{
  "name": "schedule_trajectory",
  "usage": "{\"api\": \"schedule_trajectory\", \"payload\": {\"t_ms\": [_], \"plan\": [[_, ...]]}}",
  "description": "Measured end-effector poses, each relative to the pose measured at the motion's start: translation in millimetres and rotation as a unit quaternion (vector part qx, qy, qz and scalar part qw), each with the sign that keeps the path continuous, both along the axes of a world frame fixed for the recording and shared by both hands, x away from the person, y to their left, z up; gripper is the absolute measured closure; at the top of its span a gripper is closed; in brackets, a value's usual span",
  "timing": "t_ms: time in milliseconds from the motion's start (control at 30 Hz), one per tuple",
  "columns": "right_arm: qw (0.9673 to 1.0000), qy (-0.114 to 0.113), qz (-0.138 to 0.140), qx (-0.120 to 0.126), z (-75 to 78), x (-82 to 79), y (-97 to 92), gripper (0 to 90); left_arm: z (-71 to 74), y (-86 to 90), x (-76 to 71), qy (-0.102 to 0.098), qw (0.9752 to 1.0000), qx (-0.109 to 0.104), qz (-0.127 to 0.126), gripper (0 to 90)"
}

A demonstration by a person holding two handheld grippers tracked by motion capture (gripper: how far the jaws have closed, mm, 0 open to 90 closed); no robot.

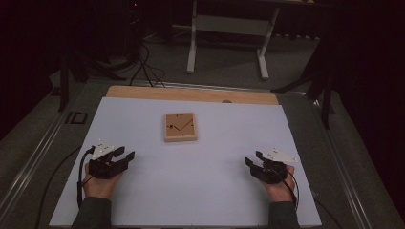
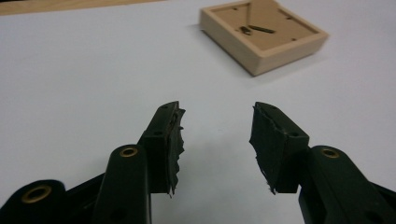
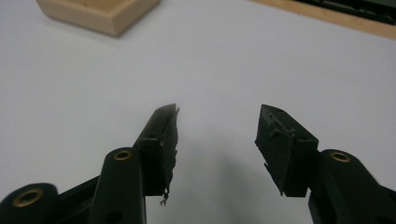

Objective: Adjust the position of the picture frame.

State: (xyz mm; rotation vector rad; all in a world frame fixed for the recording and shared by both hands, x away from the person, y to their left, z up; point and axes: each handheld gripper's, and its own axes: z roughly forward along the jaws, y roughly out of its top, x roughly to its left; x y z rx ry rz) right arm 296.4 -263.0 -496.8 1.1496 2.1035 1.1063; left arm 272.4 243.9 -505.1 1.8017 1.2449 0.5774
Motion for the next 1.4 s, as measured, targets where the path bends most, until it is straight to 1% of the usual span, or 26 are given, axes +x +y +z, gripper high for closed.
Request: {"api": "schedule_trajectory", "payload": {"t_ms": [33, 100, 167, 267, 400, 533, 733, 800, 867, 933, 967, 1100, 1167, 1333, 1400], "plan": [[1.0000, 0.000, 0.000, 0.000, 0.0, 0.0, 0.0, 47.3, 0.0, 0.0, 0.0, 0.000, 1.0000, 0.000, 0.000, 52.6], [0.9999, -0.002, 0.005, 0.012, 1.5, 0.0, -0.4, 47.2, 1.7, -2.6, -0.3, -0.002, 1.0000, 0.005, -0.008, 52.7], [0.9998, 0.000, 0.003, 0.021, 1.9, 1.1, -0.9, 46.7, 2.4, -4.1, -0.2, -0.001, 0.9999, 0.005, -0.015, 52.9], [0.9995, -0.001, 0.002, 0.032, 2.4, 2.2, -1.9, 46.2, 1.9, -5.7, 0.9, 0.000, 0.9998, 0.007, -0.017, 52.5], [0.9994, -0.004, -0.001, 0.034, 3.6, 1.3, -1.3, 45.4, 2.1, -6.1, 0.8, 0.003, 0.9999, 0.004, -0.017, 52.1], [0.9994, -0.002, -0.001, 0.035, 3.1, 0.4, -1.1, 44.7, 1.3, -9.5, 0.9, 0.011, 0.9998, 0.001, -0.020, 51.3], [0.9994, -0.002, 0.000, 0.036, 1.6, -0.5, -0.8, 44.4, 4.5, -16.0, -1.2, 0.011, 0.9996, 0.004, -0.024, 50.3], [0.9993, 0.000, -0.002, 0.036, 0.5, -1.1, 0.5, 44.3, 7.5, -18.3, -1.7, 0.007, 0.9997, 0.005, -0.025, 49.7], [0.9993, -0.001, 0.000, 0.036, 0.2, -1.3, 1.2, 44.3, 10.9, -19.2, -1.6, 0.002, 0.9997, 0.001, -0.024, 49.3], [0.9992, -0.004, -0.002, 0.039, 0.6, -1.7, 0.9, 44.3, 13.6, -19.9, -0.4, 0.001, 0.9997, -0.006, -0.022, 48.8], [0.9992, -0.006, -0.003, 0.040, 0.8, -1.8, 0.4, 44.3, 14.5, -20.3, 0.9, 0.004, 0.9998, -0.007, -0.021, 48.8], [0.9989, -0.010, -0.008, 0.044, 1.7, -2.2, -2.4, 44.4, 18.1, -23.2, 4.6, 0.004, 0.9998, 0.001, -0.020, 49.3], [0.9986, -0.013, -0.013, 0.049, 2.5, -2.2, -5.1, 44.5, 22.5, -27.0, 9.9, 0.001, 0.9997, 0.002, -0.022, 49.7], [0.9983, -0.018, -0.018, 0.051, 3.9, -2.7, -7.3, 44.4, 29.5, -34.8, 20.6, -0.008, 0.9997, 0.005, -0.024, 49.7], [0.9983, -0.022, -0.020, 0.051, 4.2, -2.8, -7.5, 44.4, 31.8, -37.3, 25.5, -0.009, 0.9996, 0.010, -0.024, 49.6]]}}
